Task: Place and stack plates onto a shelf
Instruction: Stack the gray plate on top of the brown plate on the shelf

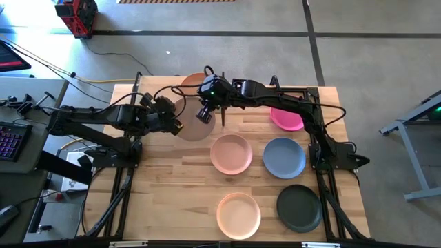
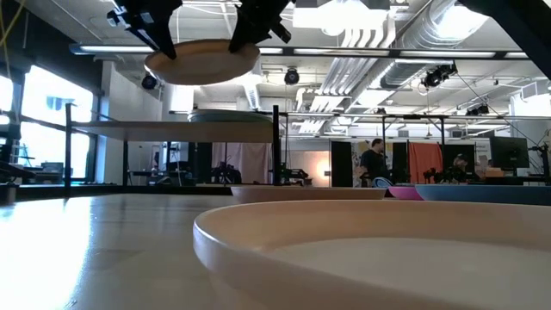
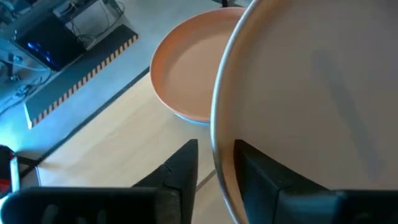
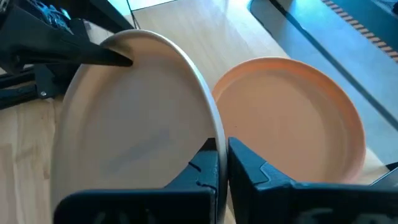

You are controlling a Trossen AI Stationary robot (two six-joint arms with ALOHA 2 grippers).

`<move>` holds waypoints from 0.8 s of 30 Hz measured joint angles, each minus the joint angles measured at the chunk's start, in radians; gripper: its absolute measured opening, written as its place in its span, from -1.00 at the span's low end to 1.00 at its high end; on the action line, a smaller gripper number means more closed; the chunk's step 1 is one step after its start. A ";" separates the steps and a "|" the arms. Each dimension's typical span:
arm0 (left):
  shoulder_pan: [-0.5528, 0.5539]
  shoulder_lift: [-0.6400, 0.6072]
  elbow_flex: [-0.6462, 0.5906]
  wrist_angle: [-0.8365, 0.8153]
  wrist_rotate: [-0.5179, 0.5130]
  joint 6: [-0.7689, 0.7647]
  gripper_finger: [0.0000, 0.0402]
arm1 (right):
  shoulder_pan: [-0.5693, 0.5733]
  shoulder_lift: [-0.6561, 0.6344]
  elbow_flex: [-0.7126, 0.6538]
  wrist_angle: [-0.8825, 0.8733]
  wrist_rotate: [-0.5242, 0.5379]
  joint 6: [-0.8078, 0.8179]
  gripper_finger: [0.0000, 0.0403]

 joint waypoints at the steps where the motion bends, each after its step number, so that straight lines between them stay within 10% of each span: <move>1: 0.000 -0.002 0.004 -0.003 0.001 0.011 -0.50 | -0.004 0.000 0.000 -0.008 -0.002 0.004 -1.00; 24: 0.000 -0.063 0.117 -0.001 -0.037 0.059 -0.47 | -0.298 0.000 0.001 0.101 -0.259 0.078 -1.00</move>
